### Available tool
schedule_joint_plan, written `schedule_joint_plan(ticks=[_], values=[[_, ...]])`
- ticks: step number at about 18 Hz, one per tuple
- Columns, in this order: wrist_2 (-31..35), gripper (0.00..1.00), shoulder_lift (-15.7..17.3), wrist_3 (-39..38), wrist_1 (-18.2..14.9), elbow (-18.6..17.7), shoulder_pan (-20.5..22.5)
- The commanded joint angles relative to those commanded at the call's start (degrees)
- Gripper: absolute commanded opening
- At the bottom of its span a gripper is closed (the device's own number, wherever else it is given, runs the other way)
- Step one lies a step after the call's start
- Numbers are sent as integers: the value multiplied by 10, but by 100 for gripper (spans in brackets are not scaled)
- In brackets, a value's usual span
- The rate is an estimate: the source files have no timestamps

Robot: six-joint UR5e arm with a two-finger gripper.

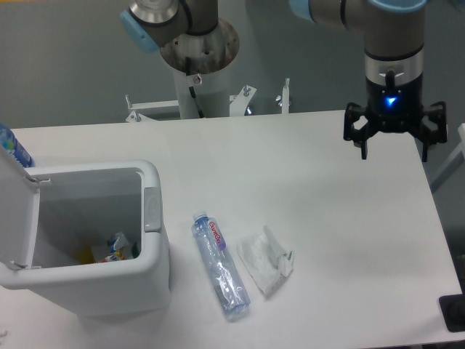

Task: Place the trash in the trash can
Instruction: 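Move the open gripper over the crumpled clear plastic wrapper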

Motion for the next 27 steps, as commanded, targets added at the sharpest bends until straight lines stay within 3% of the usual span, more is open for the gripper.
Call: schedule_joint_plan(ticks=[11,14,17,19,27], values=[[-3,100,-17,-6,4,-10,-2],[-2,100,-17,-7,8,-38,-3],[-3,100,-16,-17,56,-81,-5],[-5,100,-19,-46,63,-94,-13],[-37,100,-81,-158,60,-108,-67]])
